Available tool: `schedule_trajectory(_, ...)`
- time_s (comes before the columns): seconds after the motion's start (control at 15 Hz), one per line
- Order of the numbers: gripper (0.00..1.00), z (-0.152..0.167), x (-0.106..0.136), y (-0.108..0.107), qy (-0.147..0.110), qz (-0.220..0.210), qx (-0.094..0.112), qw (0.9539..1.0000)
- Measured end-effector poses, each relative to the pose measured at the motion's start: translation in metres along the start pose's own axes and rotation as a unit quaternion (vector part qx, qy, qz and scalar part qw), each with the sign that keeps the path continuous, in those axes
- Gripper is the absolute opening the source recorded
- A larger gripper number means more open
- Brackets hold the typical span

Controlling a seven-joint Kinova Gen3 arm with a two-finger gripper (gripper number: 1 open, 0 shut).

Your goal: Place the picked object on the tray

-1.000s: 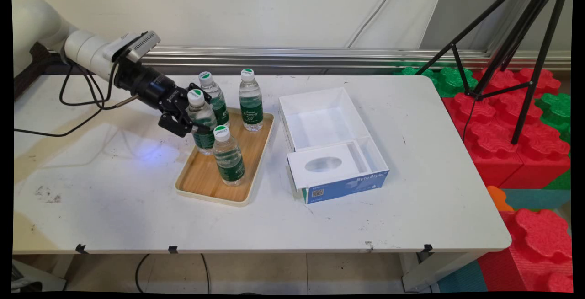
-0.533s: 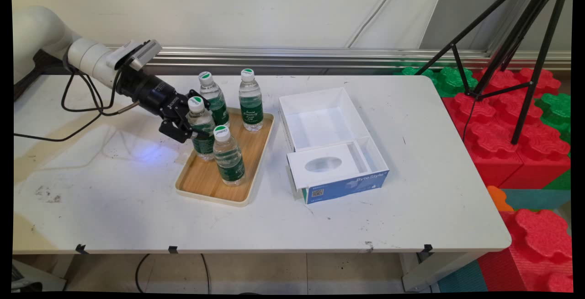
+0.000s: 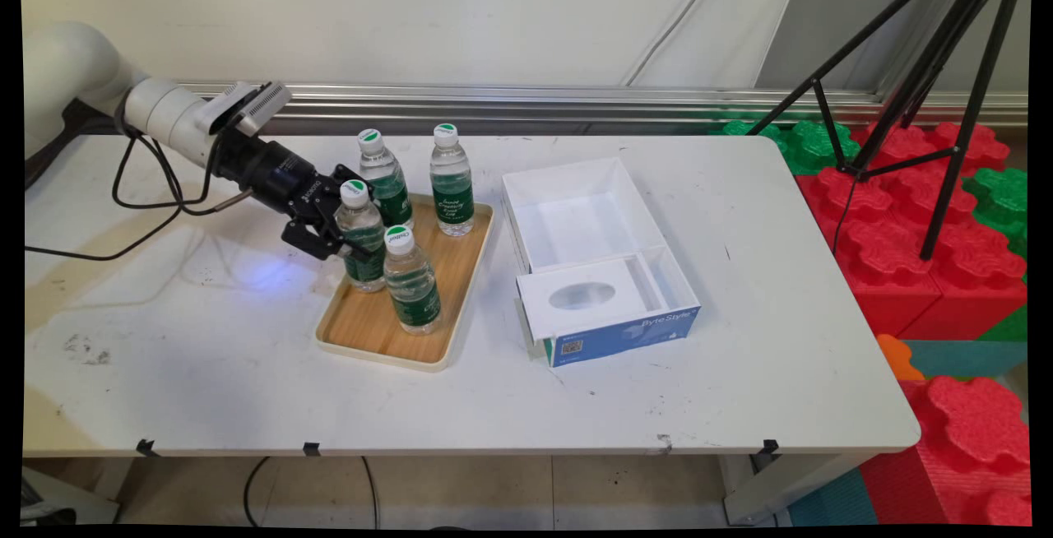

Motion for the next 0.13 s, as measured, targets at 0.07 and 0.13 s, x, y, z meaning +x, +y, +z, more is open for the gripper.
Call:
schedule_trajectory(0.07, 1.00, -0.0001, -0.0016, -0.0001, 0.000, 0.000, 0.001, 1.0000)
schedule_trajectory(0.13, 1.00, 0.0001, -0.0027, -0.0003, 0.000, -0.001, 0.001, 1.0000)
